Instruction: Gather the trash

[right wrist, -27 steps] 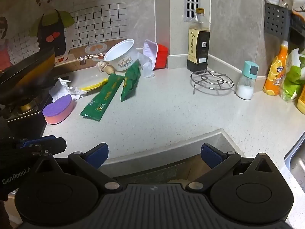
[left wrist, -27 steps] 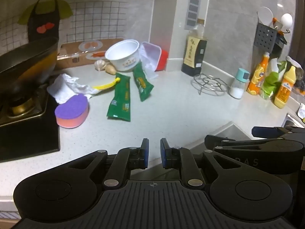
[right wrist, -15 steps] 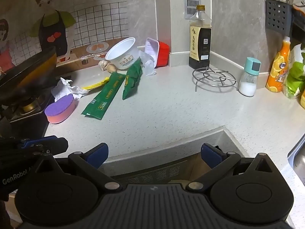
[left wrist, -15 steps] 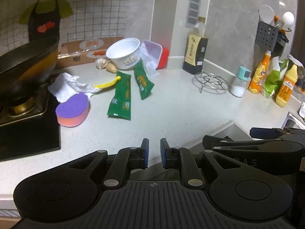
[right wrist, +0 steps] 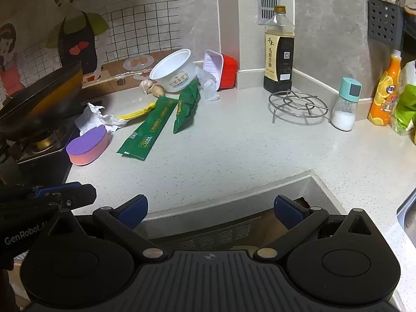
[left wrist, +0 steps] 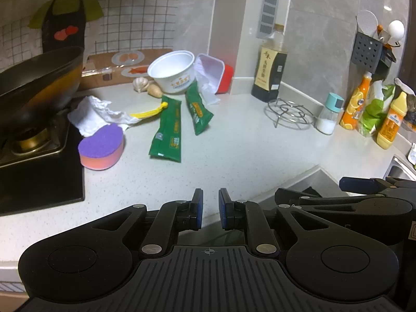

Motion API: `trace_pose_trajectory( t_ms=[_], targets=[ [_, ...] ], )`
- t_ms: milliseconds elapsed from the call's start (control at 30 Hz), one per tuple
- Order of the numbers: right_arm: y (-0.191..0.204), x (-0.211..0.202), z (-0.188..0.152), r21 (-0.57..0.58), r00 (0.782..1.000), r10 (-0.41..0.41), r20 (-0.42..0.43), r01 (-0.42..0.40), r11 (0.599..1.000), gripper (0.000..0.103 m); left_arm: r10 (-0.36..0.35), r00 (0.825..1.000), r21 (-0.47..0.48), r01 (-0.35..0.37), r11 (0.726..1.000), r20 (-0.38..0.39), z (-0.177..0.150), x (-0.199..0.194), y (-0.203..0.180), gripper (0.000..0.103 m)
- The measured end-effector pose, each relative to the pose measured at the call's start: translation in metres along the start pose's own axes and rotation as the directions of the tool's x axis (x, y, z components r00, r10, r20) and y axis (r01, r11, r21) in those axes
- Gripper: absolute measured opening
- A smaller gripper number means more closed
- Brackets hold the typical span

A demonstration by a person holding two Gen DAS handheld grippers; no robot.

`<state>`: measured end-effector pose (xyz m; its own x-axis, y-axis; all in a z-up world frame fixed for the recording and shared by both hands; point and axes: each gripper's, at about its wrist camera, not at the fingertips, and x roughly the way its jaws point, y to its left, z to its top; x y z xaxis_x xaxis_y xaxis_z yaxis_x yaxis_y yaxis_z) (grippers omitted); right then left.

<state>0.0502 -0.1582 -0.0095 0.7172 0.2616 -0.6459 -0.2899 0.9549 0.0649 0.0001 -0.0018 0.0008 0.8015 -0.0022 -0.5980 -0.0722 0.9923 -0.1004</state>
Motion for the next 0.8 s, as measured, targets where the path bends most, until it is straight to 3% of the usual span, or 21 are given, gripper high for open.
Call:
trace_pose_trajectory(
  t_ms=[800],
  targets=[
    [-0.0003,-0.0038,-0.0006,0.003,1.0,0.003,-0.001,-0.003,1.0,0.103,-0.013,1.0,-0.016,0.013,1.0,0.014,-0.0014,-0.0036,0.0032,0.016]
  ],
)
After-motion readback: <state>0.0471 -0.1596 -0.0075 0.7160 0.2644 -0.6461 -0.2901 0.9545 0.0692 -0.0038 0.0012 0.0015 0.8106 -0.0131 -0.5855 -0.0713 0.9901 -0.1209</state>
